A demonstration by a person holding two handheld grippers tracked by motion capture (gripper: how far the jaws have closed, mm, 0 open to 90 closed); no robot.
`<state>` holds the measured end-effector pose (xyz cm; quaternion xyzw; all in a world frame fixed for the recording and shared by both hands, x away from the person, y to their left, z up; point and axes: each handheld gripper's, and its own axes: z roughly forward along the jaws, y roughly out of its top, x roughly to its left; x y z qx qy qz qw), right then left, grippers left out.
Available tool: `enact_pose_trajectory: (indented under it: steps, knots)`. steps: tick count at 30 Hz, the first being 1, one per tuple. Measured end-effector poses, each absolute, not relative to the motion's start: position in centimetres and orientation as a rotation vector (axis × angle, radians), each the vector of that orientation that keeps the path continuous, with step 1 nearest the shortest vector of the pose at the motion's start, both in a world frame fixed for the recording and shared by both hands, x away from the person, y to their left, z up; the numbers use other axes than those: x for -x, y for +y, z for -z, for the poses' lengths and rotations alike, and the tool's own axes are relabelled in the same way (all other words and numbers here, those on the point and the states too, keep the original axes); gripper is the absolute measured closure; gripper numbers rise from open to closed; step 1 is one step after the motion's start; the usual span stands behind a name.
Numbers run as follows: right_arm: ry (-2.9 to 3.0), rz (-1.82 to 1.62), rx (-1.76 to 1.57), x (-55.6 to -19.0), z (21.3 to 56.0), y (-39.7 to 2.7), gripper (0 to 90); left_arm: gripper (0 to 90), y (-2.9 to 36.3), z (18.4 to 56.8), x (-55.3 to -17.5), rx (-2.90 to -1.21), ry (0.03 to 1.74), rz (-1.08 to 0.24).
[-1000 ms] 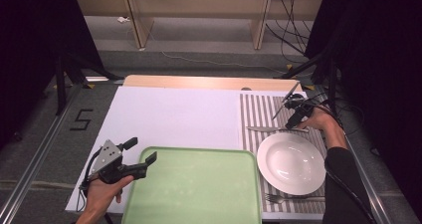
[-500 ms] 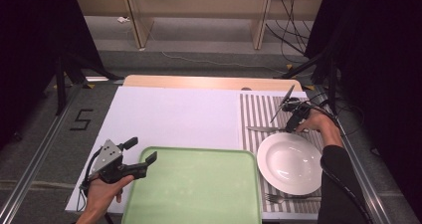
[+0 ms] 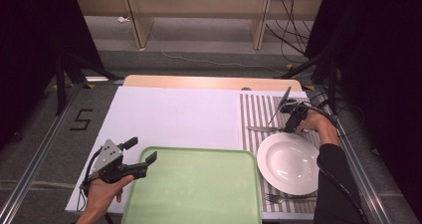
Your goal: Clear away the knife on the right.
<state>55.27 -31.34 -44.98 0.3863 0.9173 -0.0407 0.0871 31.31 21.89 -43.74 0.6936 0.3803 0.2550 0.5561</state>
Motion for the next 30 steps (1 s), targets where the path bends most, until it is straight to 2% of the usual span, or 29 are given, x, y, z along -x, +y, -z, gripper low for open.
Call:
enact_pose_trajectory:
  steps: [1,3,7,8,13,17,21,30]
  knots:
    - [2.74,0.125,-1.134,-55.3,44.93,-31.25,42.1,16.4,21.86,43.72,-31.28,-1.638,0.898,-0.603]
    - [2.75,0.112,-1.133,-55.28,44.92,-31.26,44.2,16.3,21.86,43.71,-31.28,-1.638,0.897,-0.603]
    - [2.749,0.105,-1.151,-55.12,44.94,-31.19,45.4,16.4,21.89,43.72,-31.29,-1.64,0.897,-0.602]
    - [2.762,0.097,-1.128,-55.11,44.9,-31.28,48.3,16.4,21.89,43.73,-31.29,-1.64,0.897,-0.599]
    - [2.78,0.105,-1.098,-55.18,44.86,-31.2,52.0,16.4,21.82,43.75,-31.3,-1.641,0.898,-0.596]
    - [2.792,0.112,-1.097,-55.21,44.88,-31.05,52.4,16.4,21.82,43.73,-31.3,-1.64,0.896,-0.598]
    - [2.81,0.109,-1.081,-55.14,44.88,-30.92,60.0,16.4,21.82,43.74,-31.29,-1.641,0.897,-0.598]
    - [2.829,0.085,-1.068,-54.68,44.81,-30.63,69.0,16.4,21.74,43.75,-31.28,-1.645,0.892,-0.597]
